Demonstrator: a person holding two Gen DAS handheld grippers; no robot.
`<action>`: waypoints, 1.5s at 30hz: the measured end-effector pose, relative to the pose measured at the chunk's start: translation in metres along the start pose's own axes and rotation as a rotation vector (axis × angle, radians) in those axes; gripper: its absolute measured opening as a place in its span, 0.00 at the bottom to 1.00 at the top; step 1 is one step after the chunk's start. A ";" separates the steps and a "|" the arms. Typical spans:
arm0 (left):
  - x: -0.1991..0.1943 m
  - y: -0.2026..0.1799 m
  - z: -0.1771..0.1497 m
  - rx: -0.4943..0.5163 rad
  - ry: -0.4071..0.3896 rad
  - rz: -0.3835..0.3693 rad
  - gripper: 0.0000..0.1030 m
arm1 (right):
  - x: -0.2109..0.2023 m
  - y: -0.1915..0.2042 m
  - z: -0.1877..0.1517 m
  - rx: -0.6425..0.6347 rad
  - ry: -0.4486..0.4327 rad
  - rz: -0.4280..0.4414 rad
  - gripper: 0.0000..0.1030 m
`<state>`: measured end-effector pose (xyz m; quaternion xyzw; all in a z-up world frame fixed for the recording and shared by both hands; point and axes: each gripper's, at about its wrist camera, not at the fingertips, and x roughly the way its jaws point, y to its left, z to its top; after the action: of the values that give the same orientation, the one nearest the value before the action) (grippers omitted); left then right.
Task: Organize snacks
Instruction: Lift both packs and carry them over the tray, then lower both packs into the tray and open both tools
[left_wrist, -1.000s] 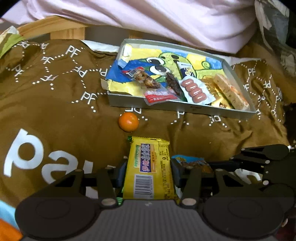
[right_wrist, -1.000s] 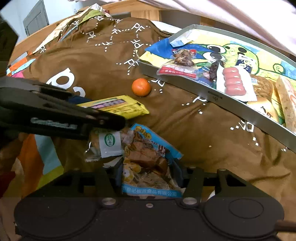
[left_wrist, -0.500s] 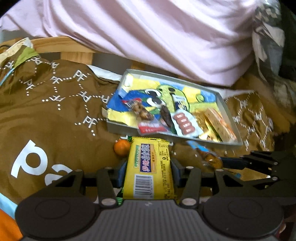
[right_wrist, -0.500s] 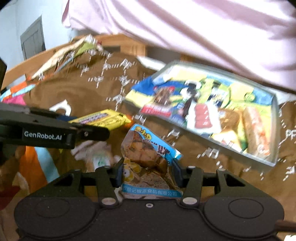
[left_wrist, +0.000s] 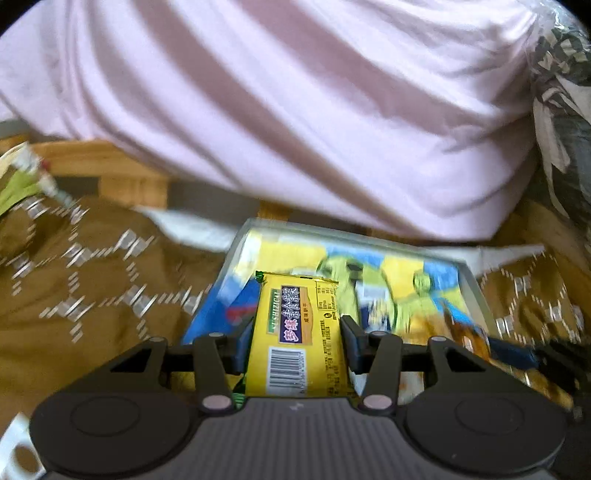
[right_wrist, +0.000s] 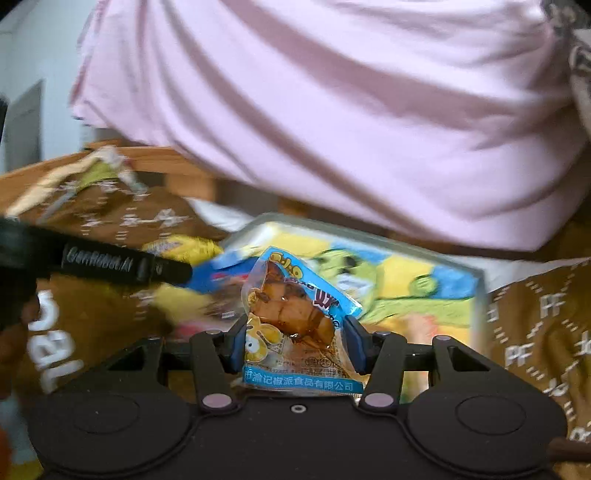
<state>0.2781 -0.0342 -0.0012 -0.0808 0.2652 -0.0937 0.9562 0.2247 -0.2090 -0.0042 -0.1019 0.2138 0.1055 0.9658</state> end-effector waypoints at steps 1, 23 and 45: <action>0.011 -0.003 0.003 -0.005 -0.013 -0.002 0.51 | 0.006 -0.003 -0.001 -0.022 -0.011 -0.021 0.52; 0.111 -0.012 -0.024 0.031 0.099 0.008 0.52 | 0.093 -0.044 -0.020 0.000 0.085 -0.052 0.68; 0.004 0.016 0.004 -0.064 -0.162 0.051 0.99 | 0.022 -0.043 0.003 0.053 -0.139 -0.075 0.99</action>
<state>0.2860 -0.0188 -0.0033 -0.1121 0.1918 -0.0540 0.9735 0.2560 -0.2462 -0.0045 -0.0766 0.1451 0.0704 0.9839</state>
